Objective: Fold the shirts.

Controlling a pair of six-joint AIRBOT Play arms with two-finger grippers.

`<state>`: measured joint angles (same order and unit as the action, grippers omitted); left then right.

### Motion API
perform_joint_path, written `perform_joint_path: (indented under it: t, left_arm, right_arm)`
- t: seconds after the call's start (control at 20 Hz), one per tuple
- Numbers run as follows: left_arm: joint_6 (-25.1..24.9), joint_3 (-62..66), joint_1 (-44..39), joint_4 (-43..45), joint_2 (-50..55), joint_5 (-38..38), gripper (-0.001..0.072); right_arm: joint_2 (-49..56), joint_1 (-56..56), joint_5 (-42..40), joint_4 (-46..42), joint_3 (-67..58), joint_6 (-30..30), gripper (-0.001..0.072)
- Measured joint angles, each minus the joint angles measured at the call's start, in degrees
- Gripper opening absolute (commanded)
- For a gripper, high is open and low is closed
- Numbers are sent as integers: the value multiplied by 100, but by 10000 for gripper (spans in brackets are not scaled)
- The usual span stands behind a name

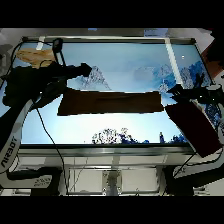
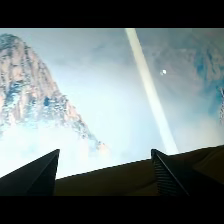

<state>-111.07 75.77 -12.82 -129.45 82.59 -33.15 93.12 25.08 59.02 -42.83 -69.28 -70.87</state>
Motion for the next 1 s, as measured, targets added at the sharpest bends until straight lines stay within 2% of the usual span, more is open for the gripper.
perform_joint_path:
  t: [0.5, 0.6, 0.65, 0.7, 0.75, 0.8, 0.85, 0.9, 1.0]
  left_arm:
    - [157, 90, -358, 208, 424, -861, 644]
    - [162, 90, -365, 232, 459, -901, 644]
    - [166, 90, -367, 269, 479, -916, 644]
    - [170, 90, -367, 299, 505, -938, 629]
    - [175, 90, -369, 334, 535, -953, 473]
    - [175, 90, -369, 369, 577, -964, 284]
    - [173, 90, -369, 400, 632, -1005, 126]
    - [170, 90, -374, 424, 693, -1045, 42]
    - [168, 90, -413, 448, 844, -1156, 13]
  right_arm:
    - [874, -286, 236, 369, -17, 649, 506]
    - [909, -398, 286, 374, -20, 706, 477]
    - [922, -446, 308, 374, -17, 721, 420]
    - [933, -498, 343, 356, -17, 739, 238]
    - [949, -535, 380, 330, -17, 750, 101]
    - [955, -560, 501, 341, -33, 796, 32]
    - [953, -573, 603, 527, -83, 881, 30]
    - [942, -590, 793, 743, -157, 977, 30]
    - [883, -608, 1152, 1102, -367, 1102, 30]
